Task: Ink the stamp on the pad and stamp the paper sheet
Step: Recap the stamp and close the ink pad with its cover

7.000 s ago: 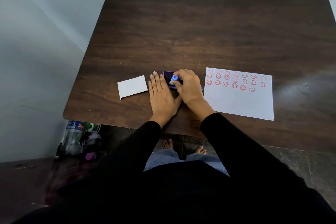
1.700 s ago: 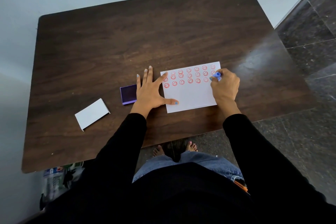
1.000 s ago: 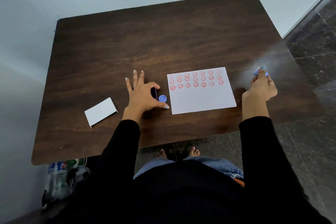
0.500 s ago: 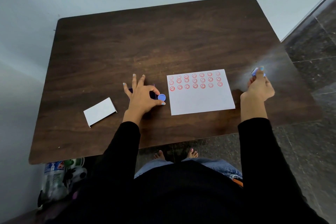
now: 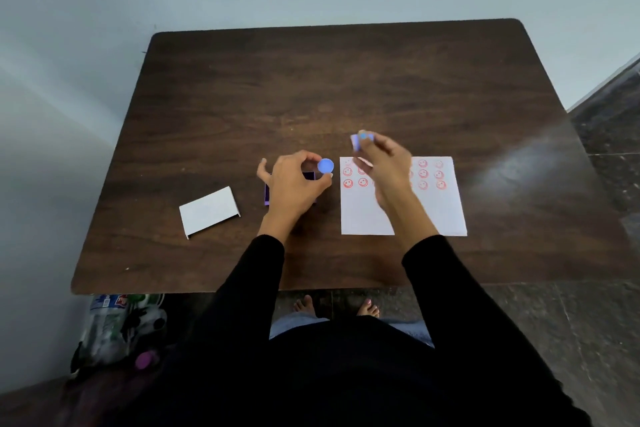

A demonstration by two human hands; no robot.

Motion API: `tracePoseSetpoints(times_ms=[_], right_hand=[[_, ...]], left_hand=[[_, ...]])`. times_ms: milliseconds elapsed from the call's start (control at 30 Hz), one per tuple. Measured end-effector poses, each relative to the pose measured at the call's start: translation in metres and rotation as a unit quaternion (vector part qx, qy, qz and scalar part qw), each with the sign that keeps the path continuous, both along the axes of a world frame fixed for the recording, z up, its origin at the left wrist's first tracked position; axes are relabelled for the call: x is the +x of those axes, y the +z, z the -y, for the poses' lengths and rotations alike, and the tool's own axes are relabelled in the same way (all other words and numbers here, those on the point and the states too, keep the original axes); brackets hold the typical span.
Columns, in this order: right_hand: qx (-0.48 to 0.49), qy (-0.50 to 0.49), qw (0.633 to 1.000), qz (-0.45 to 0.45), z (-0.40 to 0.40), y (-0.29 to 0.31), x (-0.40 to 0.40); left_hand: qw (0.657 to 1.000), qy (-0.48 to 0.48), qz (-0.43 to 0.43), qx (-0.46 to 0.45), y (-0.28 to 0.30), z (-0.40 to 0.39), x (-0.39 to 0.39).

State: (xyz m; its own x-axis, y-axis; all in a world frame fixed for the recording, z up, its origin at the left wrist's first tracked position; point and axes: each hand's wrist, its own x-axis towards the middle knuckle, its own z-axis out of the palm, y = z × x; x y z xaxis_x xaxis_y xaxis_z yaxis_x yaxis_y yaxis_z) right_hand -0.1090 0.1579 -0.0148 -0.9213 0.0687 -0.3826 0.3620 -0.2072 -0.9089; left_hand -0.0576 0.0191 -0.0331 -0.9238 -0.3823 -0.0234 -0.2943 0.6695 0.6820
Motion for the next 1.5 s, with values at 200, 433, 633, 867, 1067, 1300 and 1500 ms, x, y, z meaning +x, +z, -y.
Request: tracePoseSetpoints(times_ms=[200, 433, 633, 867, 1067, 1300, 1500], right_hand=[[0.079, 0.134, 0.987, -0.025, 0.026, -0.012, 0.002], [0.036, 0.163, 0.986, 0.025, 0.030, -0.018, -0.002], [-0.042, 0.187, 0.980, 0.050, 0.030, -0.023, -0.005], [-0.088, 0.203, 0.972, 0.078, 0.031, -0.024, -0.010], [-0.103, 0.210, 0.967, 0.101, 0.029, -0.027, -0.012], [-0.065, 0.207, 0.970, 0.104, 0.030, -0.025, -0.014], [0.099, 0.262, 0.960, 0.007, 0.028, -0.027, -0.008]], left_hand=[[1.000, 0.017, -0.025, 0.007, -0.002, -0.001, 0.004], [0.996, 0.052, -0.029, 0.065, 0.001, 0.002, 0.005], [0.992, 0.050, -0.016, 0.119, -0.001, 0.003, 0.005], [0.992, 0.040, -0.016, 0.119, -0.003, 0.006, 0.005], [0.992, 0.035, -0.016, 0.120, -0.006, 0.008, 0.005], [0.990, 0.031, -0.021, 0.134, -0.008, 0.008, 0.004], [0.995, -0.028, 0.017, 0.092, -0.008, 0.016, 0.008]])
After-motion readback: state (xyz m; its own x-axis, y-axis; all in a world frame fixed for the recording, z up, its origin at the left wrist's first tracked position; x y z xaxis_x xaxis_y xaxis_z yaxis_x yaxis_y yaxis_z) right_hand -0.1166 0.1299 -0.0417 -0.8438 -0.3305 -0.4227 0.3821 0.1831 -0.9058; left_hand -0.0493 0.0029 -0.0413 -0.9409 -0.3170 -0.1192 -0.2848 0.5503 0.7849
